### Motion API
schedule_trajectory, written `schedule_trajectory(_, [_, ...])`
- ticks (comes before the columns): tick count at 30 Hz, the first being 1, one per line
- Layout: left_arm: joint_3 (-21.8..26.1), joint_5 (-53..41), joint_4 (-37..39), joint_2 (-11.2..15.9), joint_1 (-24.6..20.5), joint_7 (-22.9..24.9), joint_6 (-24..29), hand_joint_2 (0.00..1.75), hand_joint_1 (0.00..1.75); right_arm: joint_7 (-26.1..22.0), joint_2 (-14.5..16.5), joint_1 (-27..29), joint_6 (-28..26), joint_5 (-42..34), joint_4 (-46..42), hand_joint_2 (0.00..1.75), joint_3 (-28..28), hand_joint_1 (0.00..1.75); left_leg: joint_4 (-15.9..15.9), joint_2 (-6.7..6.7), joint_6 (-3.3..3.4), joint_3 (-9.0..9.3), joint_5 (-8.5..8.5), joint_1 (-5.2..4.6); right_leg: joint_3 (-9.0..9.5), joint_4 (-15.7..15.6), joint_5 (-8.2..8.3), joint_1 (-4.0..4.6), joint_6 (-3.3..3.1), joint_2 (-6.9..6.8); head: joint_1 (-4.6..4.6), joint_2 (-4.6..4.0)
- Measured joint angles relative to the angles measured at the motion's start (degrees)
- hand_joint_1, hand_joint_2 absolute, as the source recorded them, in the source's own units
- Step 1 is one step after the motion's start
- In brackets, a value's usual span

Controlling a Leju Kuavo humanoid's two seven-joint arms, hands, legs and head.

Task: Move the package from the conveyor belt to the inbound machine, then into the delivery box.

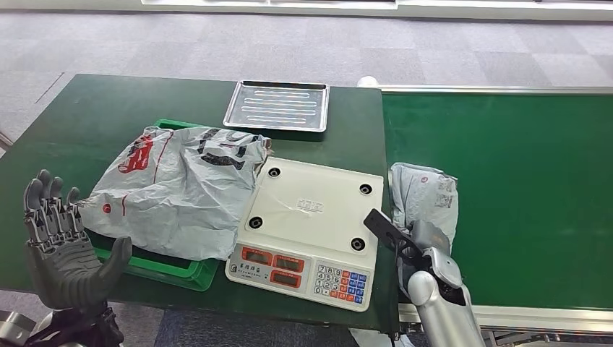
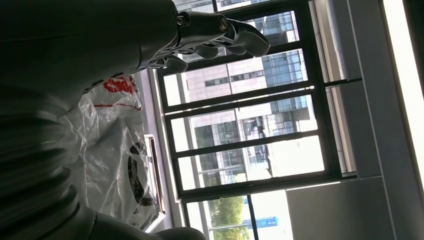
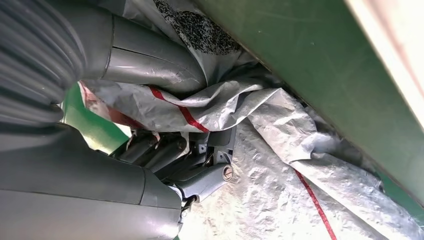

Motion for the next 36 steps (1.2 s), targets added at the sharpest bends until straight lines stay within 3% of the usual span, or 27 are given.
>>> schedule_trajectory(4, [0.12, 0.00, 0.00, -0.02, 0.02, -0.01, 0.00, 1.75, 0.00, 0.35, 0.00, 0.21, -0.93, 0.64, -0.58, 1.75, 0.00, 1.75, 0.00, 0.00, 0.00, 0.00, 0.00, 0.00, 0.00, 0.00, 0.00, 0.00, 0.00, -0.01, 0.00, 0.00])
schedule_trajectory(10, [0.70, 0.19, -0.68, -0.12, 0.25, -0.18, 0.26, 1.75, 0.00, 0.84, 0.09, 0.73, -9.72, 3.48, -6.32, 1.75, -0.17, 1.75, 0.00, 0.00, 0.00, 0.00, 0.00, -0.01, -0.01, 0.00, 0.00, -0.01, 0.00, 0.00, 0.01, 0.00])
schedule_trajectory(14, [0.87, 0.27, -1.16, -0.17, 0.33, -0.26, 0.27, 1.75, 0.00, 0.18, 0.26, 0.83, -11.37, 4.00, -10.54, 1.75, -0.46, 1.75, 0.00, -0.01, 0.01, 0.00, -0.01, -0.01, -0.01, 0.00, 0.00, -0.01, 0.00, -0.01, 0.00, 0.00])
schedule_trajectory(16, [0.91, 0.35, -1.29, -0.19, 0.34, -0.40, 0.30, 1.75, 0.00, -2.72, 0.64, 1.26, -18.04, 3.94, -12.86, 1.75, -0.79, 1.75, 0.00, -0.02, 0.01, -0.02, 0.00, -0.02, -0.02, 0.00, 0.00, -0.03, 0.00, -0.03, 0.00, 0.00])
schedule_trajectory(20, [0.87, 0.38, -1.01, -0.22, 0.24, -0.94, 0.89, 1.75, 0.00, -14.91, 2.53, 1.40, -41.53, 2.75, -22.76, 1.75, -1.82, 1.75, 0.01, 0.00, 0.01, -0.01, -0.01, -0.02, -0.06, 0.00, 0.00, -0.02, 0.00, 0.02, 0.02, 0.00])
schedule_trajectory(23, [0.56, 0.25, 0.10, -0.20, -0.03, -1.55, 2.05, 1.75, 0.00, -20.81, 4.33, 0.01, -48.78, 2.08, -29.15, 1.75, -1.97, 1.75, 0.00, 0.12, 0.00, 0.05, -0.05, -0.02, -0.06, 0.00, -0.01, -0.02, -0.01, 0.12, 0.01, 0.00])
schedule_trajectory(27, [-0.03, 0.28, 1.75, -0.07, -0.67, -1.92, 2.69, 1.75, 0.00, -25.17, 6.67, -2.14, -48.94, 1.04, -33.35, 1.75, -1.79, 1.75, 0.00, 0.15, 0.00, 0.07, -0.05, -0.02, -0.02, 0.00, -0.01, -0.01, -0.01, 0.18, 0.02, 0.00])
schedule_trajectory(30, [-0.39, 0.57, 2.73, 0.13, -1.66, -1.92, 2.37, 1.75, 0.00, -25.79, 7.17, -4.88, -41.97, 0.39, -32.49, 1.75, 0.57, 1.75, -0.02, 0.27, 0.00, 0.02, -0.05, -0.02, 0.02, 0.01, 0.05, -0.01, -0.03, 0.24, 0.02, 0.00])
schedule_trajectory(33, [-0.90, 0.95, 4.36, 0.44, -3.84, -1.87, 0.90, 1.75, 0.00, -25.31, 8.02, -10.24, -31.23, 0.13, -25.57, 1.75, 7.36, 1.75, -0.03, 0.52, -0.04, 0.08, 0.02, 0.01, -0.01, 0.01, 0.16, 0.02, -0.13, 0.40, 0.01, 0.00])
schedule_trajectory(36, [-1.69, 1.08, 6.22, 0.71, -5.87, -1.87, 0.11, 1.75, 0.00, -24.61, 10.06, -15.17, -29.04, -0.69, -15.67, 1.75, 14.65, 1.75, -0.03, 0.42, -0.09, 0.16, 0.23, 0.07, -0.04, 0.02, 0.24, 0.08, -0.17, 0.30, 0.00, 0.00])
